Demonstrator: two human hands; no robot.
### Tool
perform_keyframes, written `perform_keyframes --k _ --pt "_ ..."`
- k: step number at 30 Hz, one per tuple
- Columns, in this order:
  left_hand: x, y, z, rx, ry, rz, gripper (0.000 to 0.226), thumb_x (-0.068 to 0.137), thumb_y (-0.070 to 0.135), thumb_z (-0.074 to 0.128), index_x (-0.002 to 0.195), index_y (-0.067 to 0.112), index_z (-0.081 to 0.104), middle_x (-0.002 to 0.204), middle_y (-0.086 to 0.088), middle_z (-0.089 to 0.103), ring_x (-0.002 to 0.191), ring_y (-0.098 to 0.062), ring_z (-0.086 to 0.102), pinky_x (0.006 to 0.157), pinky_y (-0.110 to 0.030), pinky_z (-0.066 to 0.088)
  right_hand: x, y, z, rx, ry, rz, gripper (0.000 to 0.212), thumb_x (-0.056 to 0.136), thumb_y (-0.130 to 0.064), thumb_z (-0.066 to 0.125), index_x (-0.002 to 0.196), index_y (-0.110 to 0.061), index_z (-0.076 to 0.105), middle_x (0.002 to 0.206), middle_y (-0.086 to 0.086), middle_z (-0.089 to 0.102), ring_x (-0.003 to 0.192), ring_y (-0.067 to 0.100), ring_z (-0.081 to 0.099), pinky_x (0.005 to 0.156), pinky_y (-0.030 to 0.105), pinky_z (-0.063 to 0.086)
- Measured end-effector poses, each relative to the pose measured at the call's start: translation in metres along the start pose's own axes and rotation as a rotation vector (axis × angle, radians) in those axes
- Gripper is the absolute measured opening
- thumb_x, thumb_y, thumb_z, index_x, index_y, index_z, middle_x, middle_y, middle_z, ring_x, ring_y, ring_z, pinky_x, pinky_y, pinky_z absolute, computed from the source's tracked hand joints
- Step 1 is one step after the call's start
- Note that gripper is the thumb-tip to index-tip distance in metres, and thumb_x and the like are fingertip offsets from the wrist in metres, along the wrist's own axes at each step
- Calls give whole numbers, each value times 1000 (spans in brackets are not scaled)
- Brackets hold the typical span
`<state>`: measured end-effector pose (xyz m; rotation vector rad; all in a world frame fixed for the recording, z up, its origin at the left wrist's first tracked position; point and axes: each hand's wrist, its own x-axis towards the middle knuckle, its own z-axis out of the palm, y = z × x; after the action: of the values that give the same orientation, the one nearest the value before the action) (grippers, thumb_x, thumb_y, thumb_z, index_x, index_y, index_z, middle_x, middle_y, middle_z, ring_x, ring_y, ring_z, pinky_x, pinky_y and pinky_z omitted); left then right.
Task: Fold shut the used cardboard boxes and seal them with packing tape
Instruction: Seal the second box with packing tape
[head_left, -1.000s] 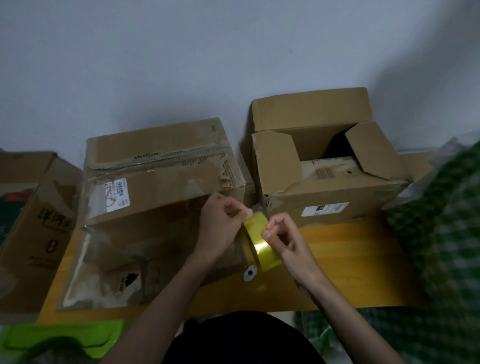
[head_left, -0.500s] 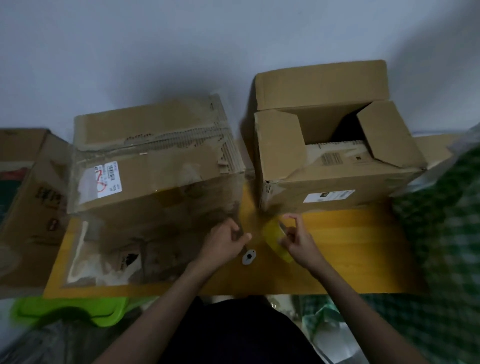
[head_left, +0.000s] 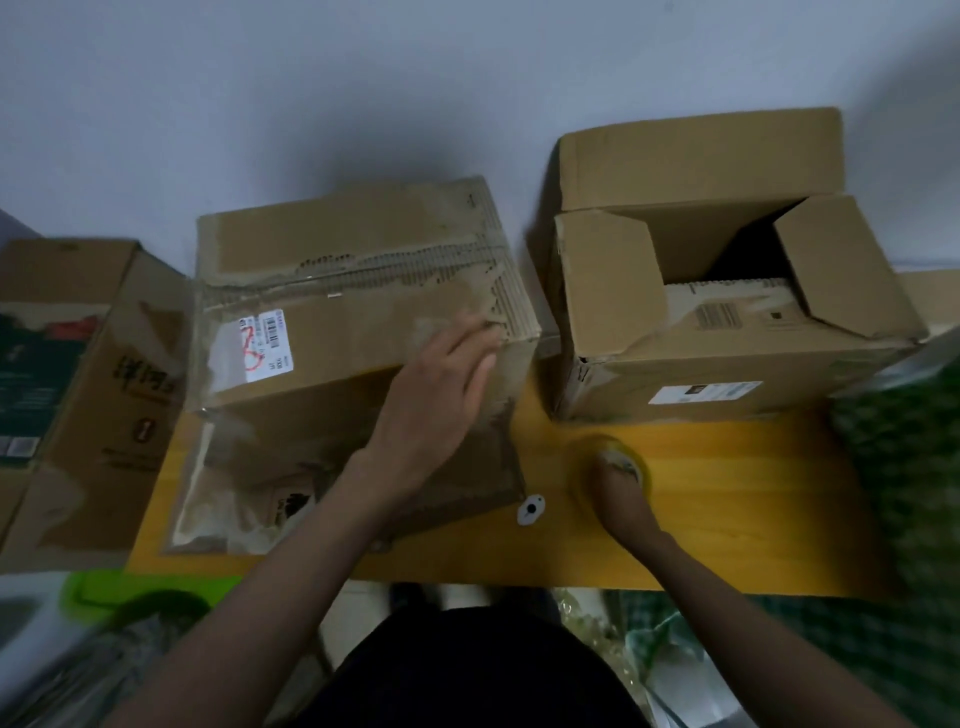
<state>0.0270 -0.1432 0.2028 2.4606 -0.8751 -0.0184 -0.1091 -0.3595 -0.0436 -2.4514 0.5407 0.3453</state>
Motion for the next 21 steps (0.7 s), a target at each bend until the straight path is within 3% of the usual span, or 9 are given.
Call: perform_keyframes --k 2,3,5,7,10,12,16,21 --pt "22 -3 3 -14 -13 11 37 106 25 46 140 18 55 151 3 47 141 -10 39 118 -27 20 -2 -22 -19 76 123 32 11 93 1 59 102 -2 65 87 12 67 79 29 64 72 46 55" --pt "33 -5 6 -7 -12 27 35 104 27 48 137 19 58 146 3 52 134 -10 47 117 -30 29 -4 -37 -31 133 170 49 8 93 -4 63 100 -7 65 90 7 68 81 24 65 73 42 55" --pt "52 -5 12 13 -6 75 28 99 33 56 120 19 67 124 3 62 110 -9 58 100 -31 50 -8 -68 -54 307 247 65 9 94 -7 65 98 -14 67 91 0 70 83 16 65 75 33 55" --pt "67 -6 19 46 6 141 24 92 40 66 100 17 69 102 4 60 93 -9 53 84 -26 48 -11 -97 -75 467 332 54 11 93 -6 64 94 -17 67 86 -4 69 80 13 66 73 28 54" --pt "79 -12 28 143 15 222 30 82 43 77 86 18 61 93 4 55 88 -13 48 76 -27 44 -20 -136 -104 635 508 27 11 92 -5 61 94 -16 65 77 -5 65 68 7 63 62 25 52" --pt "81 -16 31 193 18 268 35 78 40 82 85 17 56 94 1 55 89 -17 49 73 -31 45 -23 -154 -115 742 586 58 10 91 -5 60 96 -14 61 77 1 65 65 8 62 60 29 53" --pt "83 -21 28 226 -71 327 46 73 35 85 89 22 44 104 -1 52 93 -14 41 80 -26 37 -16 -183 -123 875 634 118 7 87 -18 65 90 -20 59 83 8 67 80 27 67 81 53 56" --pt "102 -41 2 16 -213 369 29 83 38 69 106 23 59 107 9 55 100 -9 52 85 -26 45 4 -220 -126 1018 670 279 21 87 -22 77 84 -16 57 84 6 65 84 28 66 85 51 55"
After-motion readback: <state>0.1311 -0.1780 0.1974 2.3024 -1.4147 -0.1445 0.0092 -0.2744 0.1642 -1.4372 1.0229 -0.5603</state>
